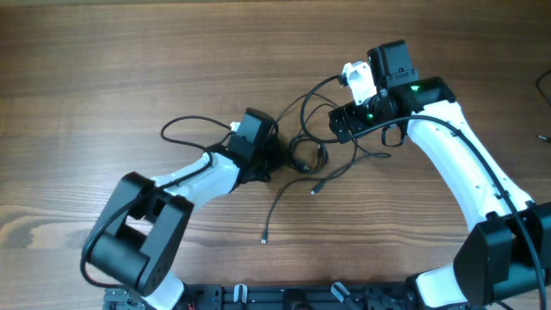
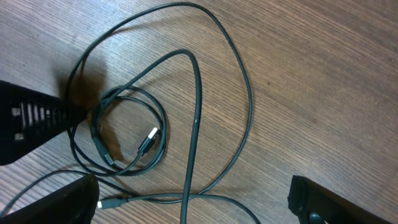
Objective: Untangle cables
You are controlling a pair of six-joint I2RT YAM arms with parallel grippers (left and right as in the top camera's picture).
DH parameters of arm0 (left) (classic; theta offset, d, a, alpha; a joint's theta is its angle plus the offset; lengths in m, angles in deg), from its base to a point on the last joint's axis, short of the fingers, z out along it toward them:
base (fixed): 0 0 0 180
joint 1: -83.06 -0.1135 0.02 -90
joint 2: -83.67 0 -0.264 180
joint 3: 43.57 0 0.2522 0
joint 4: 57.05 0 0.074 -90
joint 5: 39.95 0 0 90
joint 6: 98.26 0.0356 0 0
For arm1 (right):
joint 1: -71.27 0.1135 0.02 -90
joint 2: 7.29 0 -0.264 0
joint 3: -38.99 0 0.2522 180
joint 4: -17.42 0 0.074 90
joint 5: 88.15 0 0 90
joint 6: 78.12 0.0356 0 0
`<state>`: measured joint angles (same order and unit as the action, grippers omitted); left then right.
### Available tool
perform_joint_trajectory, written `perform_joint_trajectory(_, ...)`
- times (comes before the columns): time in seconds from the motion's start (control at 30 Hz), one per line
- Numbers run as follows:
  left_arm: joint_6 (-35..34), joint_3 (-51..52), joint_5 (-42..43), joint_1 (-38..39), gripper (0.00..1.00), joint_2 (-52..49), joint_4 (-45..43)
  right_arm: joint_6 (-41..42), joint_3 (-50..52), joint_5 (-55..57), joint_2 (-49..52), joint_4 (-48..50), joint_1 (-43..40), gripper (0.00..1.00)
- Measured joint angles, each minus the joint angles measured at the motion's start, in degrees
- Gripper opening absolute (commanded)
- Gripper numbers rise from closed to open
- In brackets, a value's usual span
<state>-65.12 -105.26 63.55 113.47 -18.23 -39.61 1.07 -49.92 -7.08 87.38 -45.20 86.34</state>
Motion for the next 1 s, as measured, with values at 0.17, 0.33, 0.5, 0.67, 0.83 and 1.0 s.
perform_joint_trajectory(0.17,-0.4,0.0,-0.2,-1.7,0.04,-1.3,-0.5,-0.1,0.0,0.0,0.0,-2.1,0.0,0.88)
perform_joint_trajectory(0.33,0.0,0.0,1.0,-8.7,0.04,0.1,1.2,-0.9,9.7,-6.3,0.2,6.7,0.0,0.44)
perform_joint_trajectory(0.5,0.2,0.0,1.6,-9.3,0.04,0.3,3.5,0.4,13.2,-7.1,0.4,11.6,0.0,0.4)
perform_joint_trajectory(0.67,0.2,0.0,2.2,-11.6,0.04,0.3,5.3,1.4,13.2,-6.5,3.0,12.1,0.0,0.04)
perform_joint_trajectory(0.83,1.3,0.0,2.3,-11.6,0.04,0.6,6.4,2.8,12.2,-18.9,7.5,11.8,0.0,0.04)
perform_joint_trajectory(1.0,3.0,-1.7,-3.3,-11.6,0.04,3.1,21.2,3.3,-21.0,-27.5,5.4,8.3,-4.7,0.04)
